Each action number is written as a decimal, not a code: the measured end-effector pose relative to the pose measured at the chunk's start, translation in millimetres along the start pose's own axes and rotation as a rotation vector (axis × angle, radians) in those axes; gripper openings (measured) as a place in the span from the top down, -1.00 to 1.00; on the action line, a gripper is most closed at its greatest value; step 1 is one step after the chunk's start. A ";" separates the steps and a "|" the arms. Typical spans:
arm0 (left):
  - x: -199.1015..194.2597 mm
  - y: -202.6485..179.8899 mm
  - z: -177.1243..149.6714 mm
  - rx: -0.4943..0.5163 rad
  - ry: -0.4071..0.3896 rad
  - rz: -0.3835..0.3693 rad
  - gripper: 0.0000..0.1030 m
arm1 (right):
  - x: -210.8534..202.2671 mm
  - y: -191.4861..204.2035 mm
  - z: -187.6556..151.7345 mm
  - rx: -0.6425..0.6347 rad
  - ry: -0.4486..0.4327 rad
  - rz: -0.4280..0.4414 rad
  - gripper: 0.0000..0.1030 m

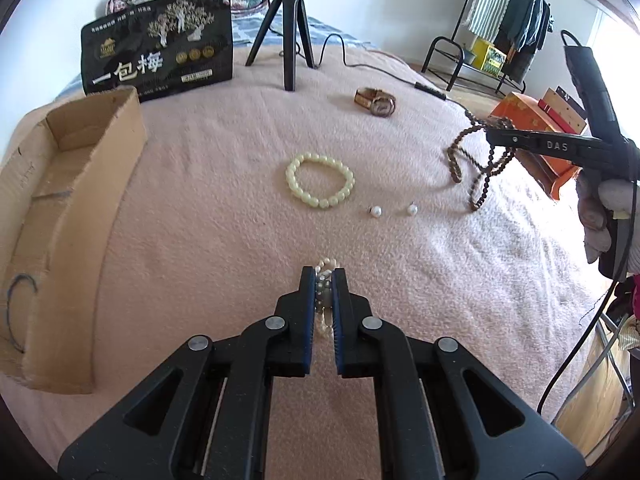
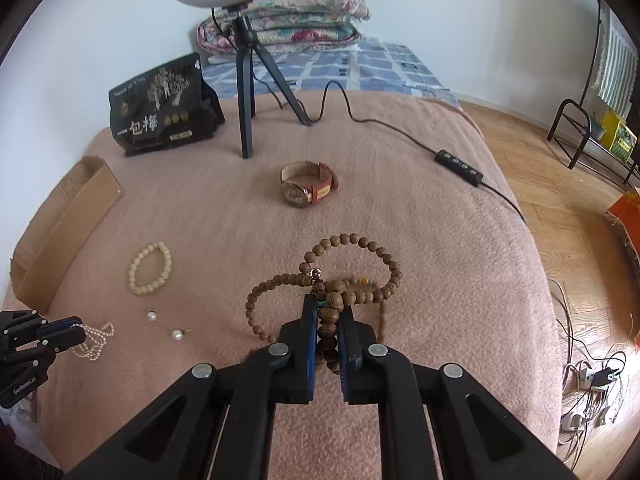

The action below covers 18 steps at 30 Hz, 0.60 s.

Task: Organize jewelry
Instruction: 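Carry the pearl necklace to the box with the left gripper while the right gripper carries the beads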

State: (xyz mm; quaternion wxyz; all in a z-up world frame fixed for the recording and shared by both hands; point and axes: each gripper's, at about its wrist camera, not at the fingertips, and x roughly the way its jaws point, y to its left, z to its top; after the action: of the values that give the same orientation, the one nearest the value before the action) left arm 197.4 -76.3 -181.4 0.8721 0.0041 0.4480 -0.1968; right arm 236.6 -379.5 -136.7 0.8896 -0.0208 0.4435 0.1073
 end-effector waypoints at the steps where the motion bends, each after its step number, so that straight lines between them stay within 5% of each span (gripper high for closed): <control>1: -3.9 0.5 0.8 -0.001 -0.008 0.000 0.89 | -6.2 1.2 0.7 -0.004 -0.009 -0.001 0.88; 18: -59.0 7.6 10.7 -0.015 -0.097 0.001 0.89 | -87.9 43.3 16.0 -0.092 -0.125 0.006 0.89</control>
State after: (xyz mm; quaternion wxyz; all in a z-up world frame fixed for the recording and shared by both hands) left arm 177.6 -51.2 -130.1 0.8930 -0.0116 0.4065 -0.1928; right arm 188.8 -350.3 -54.7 0.9133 -0.0537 0.3818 0.1315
